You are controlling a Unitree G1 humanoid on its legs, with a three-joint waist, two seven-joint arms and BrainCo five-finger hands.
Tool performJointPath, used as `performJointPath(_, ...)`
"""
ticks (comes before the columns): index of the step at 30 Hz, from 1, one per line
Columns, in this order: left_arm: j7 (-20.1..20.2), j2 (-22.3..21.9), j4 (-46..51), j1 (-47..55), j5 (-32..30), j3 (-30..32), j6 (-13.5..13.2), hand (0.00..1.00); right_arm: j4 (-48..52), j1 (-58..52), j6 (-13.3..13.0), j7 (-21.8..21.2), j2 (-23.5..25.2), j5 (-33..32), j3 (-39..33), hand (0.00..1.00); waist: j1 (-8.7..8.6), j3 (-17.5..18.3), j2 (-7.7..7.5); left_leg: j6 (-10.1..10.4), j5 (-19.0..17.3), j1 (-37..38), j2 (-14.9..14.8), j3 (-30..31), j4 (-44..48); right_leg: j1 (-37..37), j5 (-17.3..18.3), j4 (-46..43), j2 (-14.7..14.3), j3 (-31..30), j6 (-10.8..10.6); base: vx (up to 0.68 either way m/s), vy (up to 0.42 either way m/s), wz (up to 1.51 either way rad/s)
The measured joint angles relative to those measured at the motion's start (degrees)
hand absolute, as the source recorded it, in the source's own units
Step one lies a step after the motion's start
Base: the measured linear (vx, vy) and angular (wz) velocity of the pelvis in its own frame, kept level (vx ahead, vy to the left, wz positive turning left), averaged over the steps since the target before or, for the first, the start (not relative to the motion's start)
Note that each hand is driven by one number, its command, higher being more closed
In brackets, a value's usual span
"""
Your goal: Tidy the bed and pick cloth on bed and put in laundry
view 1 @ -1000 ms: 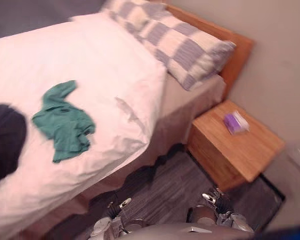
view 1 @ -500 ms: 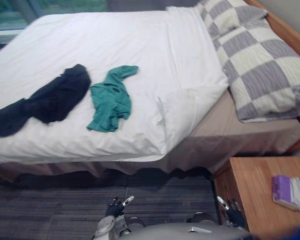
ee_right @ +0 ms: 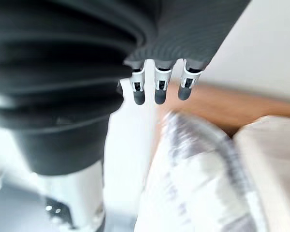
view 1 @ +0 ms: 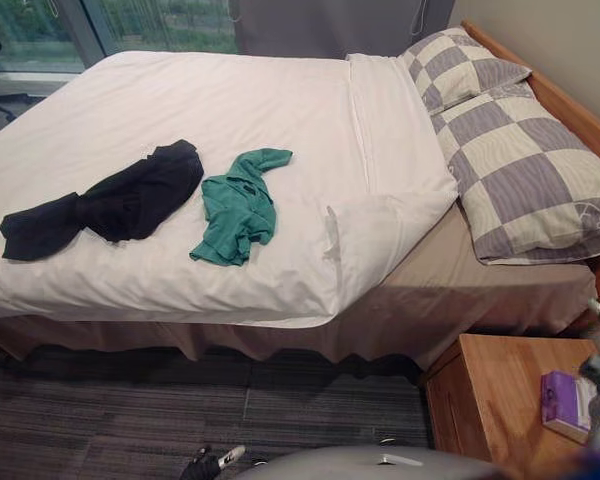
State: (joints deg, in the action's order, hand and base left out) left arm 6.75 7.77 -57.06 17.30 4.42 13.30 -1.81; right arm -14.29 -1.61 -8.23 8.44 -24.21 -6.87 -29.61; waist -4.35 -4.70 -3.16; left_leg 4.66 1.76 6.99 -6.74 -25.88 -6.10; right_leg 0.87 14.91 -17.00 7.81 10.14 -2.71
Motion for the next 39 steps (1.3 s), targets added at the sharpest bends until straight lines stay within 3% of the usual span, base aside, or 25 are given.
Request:
performJointPath(4,0.39,1.51,-0.12,-1.01,-1.95,-1.82,-0.07,0.0,2.0,8.58,4.64,-1.28,-1.88,2.78,7.68,0.0,-0.03,-2.12,0.3,-0.4,0.66,-0.35,0.39,0.89,0.6,-0.69,-0.14,-2.11,0.23,-1.3,0.7,0.03,-0.01,0.13)
performJointPath(6,0.28,3.22,0.22,-2.61,-1.72,-2.05,0.12,0.0,2.6,12.53,5.83,-1.83,-2.47,3.83,10.87,0.0,-0.28,-3.99,-0.13,-0.72,-1.09,-3.86,-0.56,2.37,5.87,-1.06,-0.62,-2.1,0.19,-1.65,1.52,0.02,-0.029,0.41)
performJointPath(8,0.23,5.0,1.36,-6.32,-0.77,-2.05,0.85,0.0,3.83,21.49,7.3,-2.65,-6.8,5.08,14.48,0.0,0.37,-9.27,-0.04,-1.2,-5.61,-11.72,-3.31,4.62,17.59,-3.72,-1.05,-3.06,-0.59,-1.58,2.22,-0.08,-0.024,0.26)
performJointPath(11,0.28,6.35,1.94,-11.9,1.24,-2.06,1.6,0.0,3.8,34.05,8.5,-3.32,-12.57,7.12,17.63,0.0,0.77,-15.85,1.54,-2.12,-7.93,-20.16,-5.26,7.09,25.99,-8.64,-1.02,-5.68,-1.25,-1.36,2.19,-0.16,0.067,0.21)
performJointPath(14,0.2,6.61,3.88,-15.22,1.78,-2.12,1.33,0.0,3.77,41.52,9.97,-4.13,-15.4,7.16,21.67,0.0,1.14,-20.5,2.63,-3.01,-8.49,-25.91,-5.36,7.9,29.72,-14.56,-0.04,-10.19,-0.47,-1.6,1.8,-0.15,0.099,0.09)
performJointPath(21,-0.65,5.13,6.57,-19.41,6.27,-4.36,0.58,0.0,9.76,42.43,13.56,-6.0,-15.41,7.22,26.1,0.0,2.26,-23.29,3.81,-4.05,-11.31,-38.49,-6.01,8.27,39.17,-28.51,4.98,-23.24,2.31,-2.89,0.45,-0.09,0.003,0.05)
performJointPath(28,-0.3,5.15,10.35,-24.27,8.59,-4.38,1.82,0.0,15.34,43.64,13.77,-5.63,-17.21,7.01,28.61,0.0,3.21,-24.42,4.33,-4.09,-12.1,-46.81,-6.9,9.19,44.36,-37.32,6.97,-30.31,3.39,-2.88,0.96,-0.02,-0.027,0.04)
performJointPath(29,0.4,5.36,10.85,-24.51,8.65,-4.37,2.48,0.0,15.34,44.69,13.76,-5.56,-17.23,7.02,29.16,1.0,3.28,-24.44,4.36,-4.1,-12.08,-47.61,-6.96,9.18,44.58,-38.42,7.01,-31.01,3.47,-2.89,1.03,-0.04,-0.031,-0.03)
performJointPath(33,2.4,6.36,11.51,-25.39,11.21,-4.39,2.7,0.0,14.47,48.56,13.86,-5.45,-17.44,6.99,30.61,1.0,3.39,-24.43,4.39,-4.53,-11.72,-51.15,-6.54,9.25,45.8,-42.58,7.93,-33.77,4.53,-2.95,1.06,-0.06,-0.037,0.08)
performJointPath(39,4.71,6.76,13.29,-25.66,16.36,-4.52,2.56,0.0,4.83,56.6,16.25,-6.88,-17.53,7.58,32.16,1.0,3.98,-24.43,4.49,-4.99,-10.88,-53.35,-5.82,9.52,46.3,-45.13,8.21,-35.85,5.58,-2.92,1.34,-0.05,-0.033,0.09)
